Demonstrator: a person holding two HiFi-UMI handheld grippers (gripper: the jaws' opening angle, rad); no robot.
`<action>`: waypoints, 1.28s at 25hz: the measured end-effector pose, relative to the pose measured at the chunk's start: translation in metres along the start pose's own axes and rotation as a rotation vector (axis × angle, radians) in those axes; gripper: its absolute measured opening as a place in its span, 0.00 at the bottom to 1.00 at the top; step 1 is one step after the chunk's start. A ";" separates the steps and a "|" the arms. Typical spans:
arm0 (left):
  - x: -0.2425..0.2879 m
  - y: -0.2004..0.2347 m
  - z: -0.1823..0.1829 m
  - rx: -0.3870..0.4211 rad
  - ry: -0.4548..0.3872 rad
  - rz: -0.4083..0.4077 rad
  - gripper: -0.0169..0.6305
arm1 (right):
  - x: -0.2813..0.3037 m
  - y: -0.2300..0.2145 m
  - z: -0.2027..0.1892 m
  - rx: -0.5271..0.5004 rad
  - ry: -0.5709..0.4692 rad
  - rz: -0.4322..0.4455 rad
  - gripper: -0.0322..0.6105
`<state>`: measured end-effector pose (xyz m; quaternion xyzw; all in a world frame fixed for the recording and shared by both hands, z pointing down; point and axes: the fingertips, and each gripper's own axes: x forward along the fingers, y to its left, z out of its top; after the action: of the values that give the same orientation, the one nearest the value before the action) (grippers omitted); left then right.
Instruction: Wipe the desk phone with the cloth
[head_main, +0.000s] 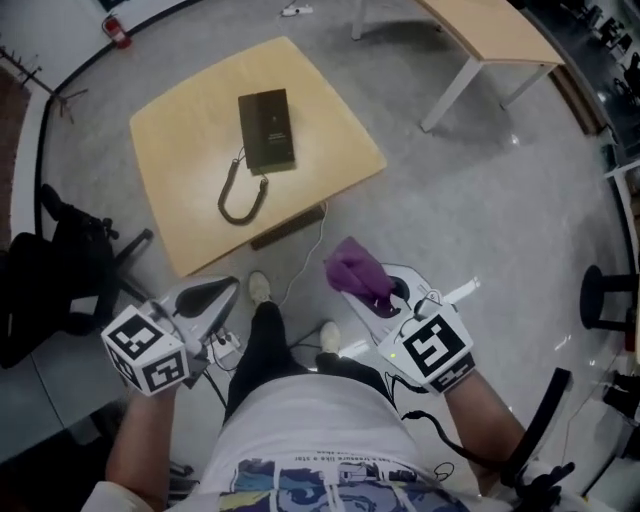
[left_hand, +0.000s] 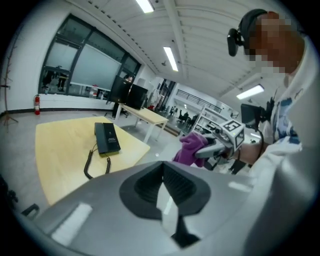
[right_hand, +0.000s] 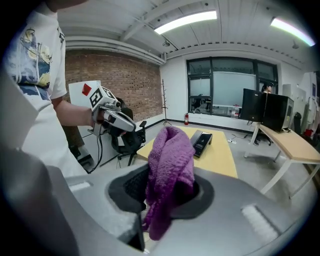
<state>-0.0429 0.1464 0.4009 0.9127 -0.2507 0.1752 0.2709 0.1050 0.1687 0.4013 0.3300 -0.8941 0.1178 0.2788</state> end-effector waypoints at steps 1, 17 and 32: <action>-0.005 -0.007 -0.007 -0.007 0.002 0.019 0.03 | -0.007 0.003 -0.005 -0.007 -0.001 0.004 0.20; -0.067 -0.046 -0.051 0.050 -0.009 -0.019 0.03 | -0.013 0.090 0.007 -0.024 -0.010 -0.028 0.20; -0.082 -0.084 -0.075 0.065 -0.060 -0.036 0.03 | -0.024 0.154 0.010 -0.057 -0.044 0.021 0.20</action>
<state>-0.0772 0.2815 0.3888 0.9303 -0.2364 0.1508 0.2364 0.0146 0.2935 0.3756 0.3149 -0.9065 0.0877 0.2670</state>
